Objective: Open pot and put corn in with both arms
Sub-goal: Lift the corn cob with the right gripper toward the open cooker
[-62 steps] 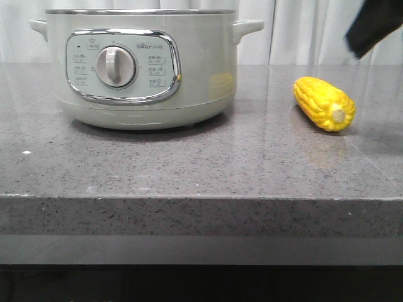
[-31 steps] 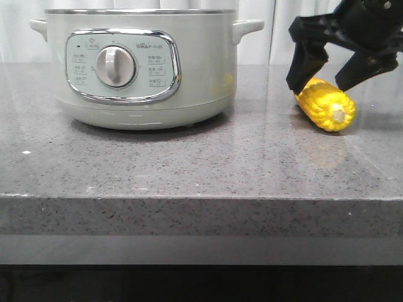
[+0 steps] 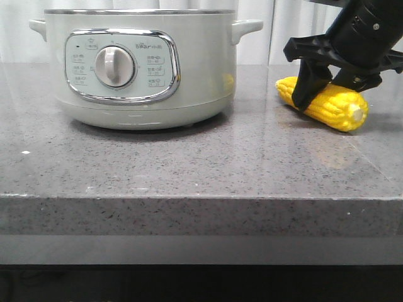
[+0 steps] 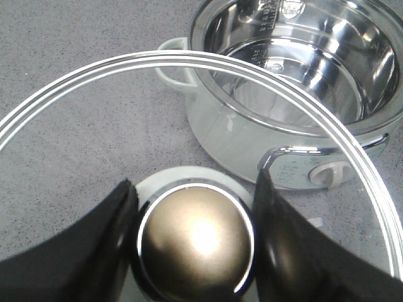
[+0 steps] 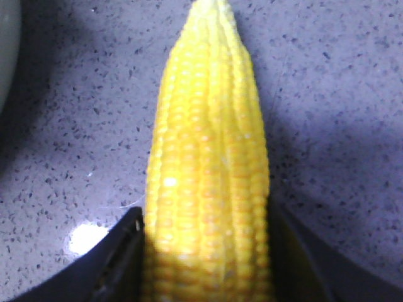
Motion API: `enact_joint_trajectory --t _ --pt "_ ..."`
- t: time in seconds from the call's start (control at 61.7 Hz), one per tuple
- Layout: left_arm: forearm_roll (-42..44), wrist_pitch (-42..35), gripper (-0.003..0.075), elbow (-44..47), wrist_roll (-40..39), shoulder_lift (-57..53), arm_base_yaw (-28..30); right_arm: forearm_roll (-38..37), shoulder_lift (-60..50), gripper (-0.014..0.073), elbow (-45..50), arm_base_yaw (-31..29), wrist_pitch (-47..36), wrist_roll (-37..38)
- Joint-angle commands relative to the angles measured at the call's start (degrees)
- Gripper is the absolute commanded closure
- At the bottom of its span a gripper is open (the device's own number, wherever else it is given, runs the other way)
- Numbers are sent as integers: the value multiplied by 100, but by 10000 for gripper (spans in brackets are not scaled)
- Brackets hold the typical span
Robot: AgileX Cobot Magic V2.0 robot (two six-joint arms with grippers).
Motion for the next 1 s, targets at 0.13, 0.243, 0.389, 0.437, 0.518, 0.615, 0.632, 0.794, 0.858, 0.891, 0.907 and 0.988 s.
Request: enact_joint_trajectory --t 0.13,0.243,0.389,0.437,0.518,0.615,0.632,0.794,0.858,0.891,0.907,0.988 --pt "23 -722 639 -207 -42 -108 -4 72 -476 401 -214 2 -249 -38" --pt "23 -722 639 -207 -42 -108 -4 67 -781 401 -214 2 -346 -38" --pt "23 -722 639 -207 -42 -108 -4 67 -1261 401 -225 2 -594 -38" --pt "23 -722 639 -207 -42 -108 -4 67 -1346 401 -300 12 -535 -38" --pt "23 -722 639 -207 -42 -108 -4 67 -1367 401 -638 59 -159 -123" --pt "23 -712 639 -207 -42 -108 -4 67 -1201 399 -1343 267 231 -285" --pt "23 -712 639 -207 -42 -108 -4 67 -1169 399 -1444 306 255 -298" --pt "23 -712 639 -207 -42 -108 -4 67 -676 399 -2610 831 519 -298" --pt "23 -712 639 -207 -42 -108 -4 67 -356 399 -3139 1092 717 -298" --pt "23 -712 639 -207 -42 -108 -4 67 -201 399 -3368 1201 818 -298" --pt "23 -712 639 -207 -42 -108 -4 67 -122 399 -3478 1254 886 -298" --pt "23 -712 639 -207 -42 -108 -4 67 354 399 -4102 1501 1073 -298"
